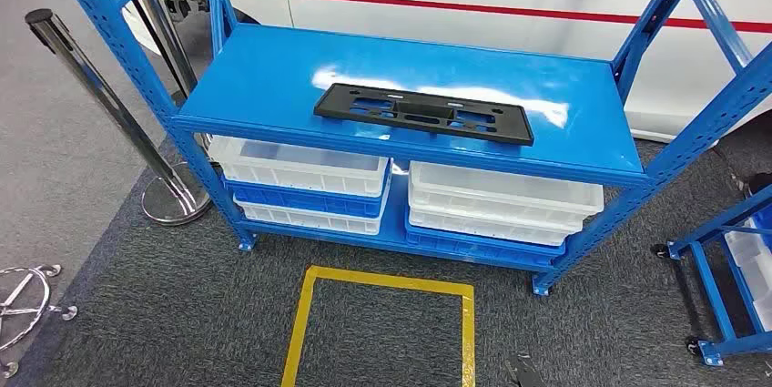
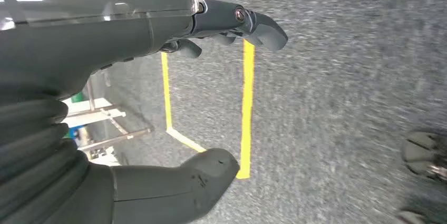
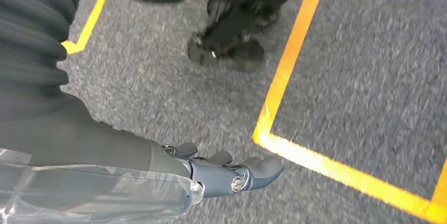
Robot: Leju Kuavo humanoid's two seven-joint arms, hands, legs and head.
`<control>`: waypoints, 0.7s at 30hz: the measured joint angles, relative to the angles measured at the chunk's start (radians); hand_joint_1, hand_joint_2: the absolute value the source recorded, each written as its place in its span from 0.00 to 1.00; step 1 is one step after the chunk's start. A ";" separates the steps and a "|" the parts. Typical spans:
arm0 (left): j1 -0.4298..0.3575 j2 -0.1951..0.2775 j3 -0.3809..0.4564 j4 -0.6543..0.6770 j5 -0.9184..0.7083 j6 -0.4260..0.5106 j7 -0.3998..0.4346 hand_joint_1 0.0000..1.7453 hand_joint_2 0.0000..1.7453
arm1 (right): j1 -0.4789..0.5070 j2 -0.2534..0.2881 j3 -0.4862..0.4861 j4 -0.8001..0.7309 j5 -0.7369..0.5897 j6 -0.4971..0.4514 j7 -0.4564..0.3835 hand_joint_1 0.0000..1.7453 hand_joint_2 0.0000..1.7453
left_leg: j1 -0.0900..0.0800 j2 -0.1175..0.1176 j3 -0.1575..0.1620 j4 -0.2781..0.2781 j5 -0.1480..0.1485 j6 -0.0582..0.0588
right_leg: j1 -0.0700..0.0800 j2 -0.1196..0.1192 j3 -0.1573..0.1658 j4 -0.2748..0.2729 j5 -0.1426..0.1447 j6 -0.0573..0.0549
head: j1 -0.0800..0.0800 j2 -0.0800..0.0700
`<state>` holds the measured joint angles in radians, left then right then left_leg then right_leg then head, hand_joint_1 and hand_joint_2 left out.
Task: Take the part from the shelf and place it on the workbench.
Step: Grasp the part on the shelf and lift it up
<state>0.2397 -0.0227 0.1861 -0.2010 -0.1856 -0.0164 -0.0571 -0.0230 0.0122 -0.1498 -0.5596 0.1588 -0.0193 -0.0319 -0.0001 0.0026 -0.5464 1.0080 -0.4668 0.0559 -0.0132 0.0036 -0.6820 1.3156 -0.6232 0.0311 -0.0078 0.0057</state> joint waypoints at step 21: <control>-0.170 -0.060 0.358 0.005 -0.400 -0.053 -0.138 0.00 0.00 | -0.200 0.061 -0.291 0.104 0.275 0.011 -0.193 0.00 1.00 | 0.021 -0.005 -0.018 0.049 -0.016 -0.065 | -0.011 -0.011 0.119 -0.279 0.147 -0.024 | 0.000 0.000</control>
<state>0.0694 -0.0831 0.5446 -0.1961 -0.5857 -0.0691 -0.1946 -0.2233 0.0737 -0.4413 -0.4555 0.4337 -0.0085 -0.2245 0.0208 -0.0024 -0.5644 1.0572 -0.4825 -0.0094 -0.0239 -0.0071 -0.5632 1.0364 -0.4760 0.0068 -0.0079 0.0057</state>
